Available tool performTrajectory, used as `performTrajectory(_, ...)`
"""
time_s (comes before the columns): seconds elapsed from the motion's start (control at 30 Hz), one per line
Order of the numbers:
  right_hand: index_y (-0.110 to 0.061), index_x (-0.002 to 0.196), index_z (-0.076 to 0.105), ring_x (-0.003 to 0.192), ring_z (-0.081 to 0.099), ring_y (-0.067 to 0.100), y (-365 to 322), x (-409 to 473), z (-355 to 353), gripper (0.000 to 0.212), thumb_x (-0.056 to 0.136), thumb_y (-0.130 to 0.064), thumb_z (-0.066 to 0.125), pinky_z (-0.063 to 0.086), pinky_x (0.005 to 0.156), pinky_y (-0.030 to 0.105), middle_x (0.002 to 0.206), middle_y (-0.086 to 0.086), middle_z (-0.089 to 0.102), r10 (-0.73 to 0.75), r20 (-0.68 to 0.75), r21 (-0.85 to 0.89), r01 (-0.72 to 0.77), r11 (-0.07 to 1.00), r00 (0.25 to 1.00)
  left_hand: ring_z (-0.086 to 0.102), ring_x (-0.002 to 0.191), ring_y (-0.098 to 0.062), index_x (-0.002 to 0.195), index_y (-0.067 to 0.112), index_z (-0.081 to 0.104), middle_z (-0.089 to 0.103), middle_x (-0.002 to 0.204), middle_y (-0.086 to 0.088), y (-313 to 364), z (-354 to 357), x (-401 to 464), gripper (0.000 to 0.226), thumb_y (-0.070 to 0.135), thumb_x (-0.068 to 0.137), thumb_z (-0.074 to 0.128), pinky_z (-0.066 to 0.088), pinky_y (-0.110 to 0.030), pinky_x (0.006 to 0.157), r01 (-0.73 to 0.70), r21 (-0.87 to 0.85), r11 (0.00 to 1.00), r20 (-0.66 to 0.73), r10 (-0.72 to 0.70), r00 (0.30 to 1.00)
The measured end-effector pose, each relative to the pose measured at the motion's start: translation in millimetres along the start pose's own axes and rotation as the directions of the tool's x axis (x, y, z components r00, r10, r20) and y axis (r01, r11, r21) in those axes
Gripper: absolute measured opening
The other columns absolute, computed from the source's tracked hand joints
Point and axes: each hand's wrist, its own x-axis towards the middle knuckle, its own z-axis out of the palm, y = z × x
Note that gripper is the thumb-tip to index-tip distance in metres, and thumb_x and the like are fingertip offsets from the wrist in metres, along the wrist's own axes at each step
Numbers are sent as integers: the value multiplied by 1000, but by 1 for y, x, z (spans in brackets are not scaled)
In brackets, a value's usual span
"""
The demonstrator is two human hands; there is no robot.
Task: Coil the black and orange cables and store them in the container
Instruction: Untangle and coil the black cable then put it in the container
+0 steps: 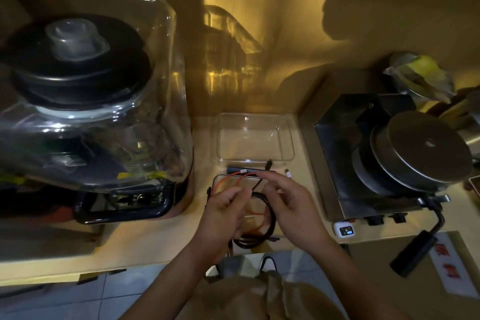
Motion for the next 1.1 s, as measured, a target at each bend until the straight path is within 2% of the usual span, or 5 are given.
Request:
performTrajectory(0.1, -30, 121, 66, 86, 61, -3, 4, 7, -3, 34, 95, -9, 59, 47, 75, 14, 98, -20, 60, -137, -7, -343, 126, 931, 991, 20, 39, -5, 91, 9, 54, 25, 51, 7, 2, -8, -4, 23, 30, 99, 52, 18, -17, 37, 25, -25, 999, 70, -24, 997)
performTrajectory(0.33, -24, 98, 77, 89, 57, 11, -4, 8, -9, 14, 85, -18, 74, 50, 73, 25, 96, -5, 57, -289, -15, -562, 231, 794, 957, 20, 43, -5, 70, 21, 52, 25, 54, 5, 7, -19, -8, 30, 32, 98, 52, 15, -18, 38, 136, -132, 982, 92, -124, 988)
performTrajectory(0.5, -22, 85, 77, 75, 65, 3, -9, 5, -18, 5, 86, -21, 72, 51, 71, 22, 77, -16, 69, -144, -49, -425, 110, 899, 988, 26, 41, -5, 101, 16, 67, 31, 54, 4, 10, -18, -1, 22, 29, 101, 48, 20, -16, 36, 154, -203, 967, 102, -135, 986)
performTrajectory(0.8, -1, 76, 69, 47, 54, 8, 0, 15, -32, 19, 92, -11, 65, 46, 45, 20, 58, 4, 63, 211, -6, 14, -211, 977, 977, 25, 40, -2, 81, 17, 57, 33, 54, 6, 12, 9, 15, 15, 19, 96, 55, 20, -14, 35, 97, -291, 952, 41, -89, 995)
performTrajectory(1.1, 0, 100, 56, 67, 69, 16, 14, 28, -39, 18, 100, -17, 49, 57, 62, 24, 76, 8, 70, 239, 75, 311, -251, 917, 968, 24, 40, -5, 61, 26, 56, 29, 52, 6, 19, 44, 42, 40, 18, 100, 50, 23, -16, 35, -5, -220, 976, -141, -26, 990)
